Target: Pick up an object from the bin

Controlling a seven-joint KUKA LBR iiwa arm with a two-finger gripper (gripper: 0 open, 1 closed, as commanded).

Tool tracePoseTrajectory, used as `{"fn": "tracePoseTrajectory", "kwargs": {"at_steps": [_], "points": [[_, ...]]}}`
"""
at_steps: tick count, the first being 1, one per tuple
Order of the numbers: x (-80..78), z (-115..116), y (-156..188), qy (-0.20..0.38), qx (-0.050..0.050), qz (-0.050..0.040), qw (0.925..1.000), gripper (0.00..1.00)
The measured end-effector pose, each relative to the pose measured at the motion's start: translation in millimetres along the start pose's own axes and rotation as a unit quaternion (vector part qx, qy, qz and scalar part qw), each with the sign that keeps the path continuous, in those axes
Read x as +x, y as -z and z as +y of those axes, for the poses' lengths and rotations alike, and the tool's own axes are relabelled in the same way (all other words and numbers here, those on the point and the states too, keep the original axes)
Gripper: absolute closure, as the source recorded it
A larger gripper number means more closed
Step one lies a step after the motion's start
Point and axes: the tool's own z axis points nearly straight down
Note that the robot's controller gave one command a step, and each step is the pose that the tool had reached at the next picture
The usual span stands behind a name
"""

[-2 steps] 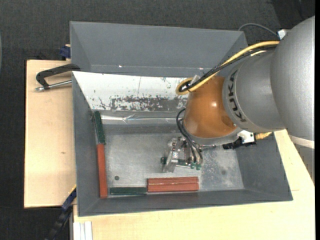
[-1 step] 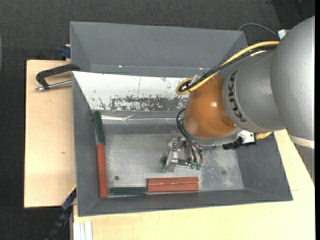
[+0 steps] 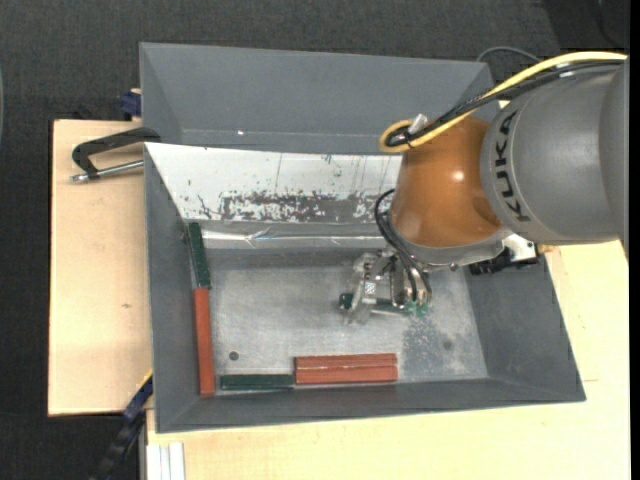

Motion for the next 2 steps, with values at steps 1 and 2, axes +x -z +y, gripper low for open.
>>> {"fn": "tracePoseTrajectory", "kwargs": {"at_steps": [1,2], "points": [[-19.0,-20.2,69.3,-0.010,0.000,-0.0021,0.9999,1.00],[23.3,-20.3,121.6,-0.002,0.001,0.0010,1.0000,1.00]]}}
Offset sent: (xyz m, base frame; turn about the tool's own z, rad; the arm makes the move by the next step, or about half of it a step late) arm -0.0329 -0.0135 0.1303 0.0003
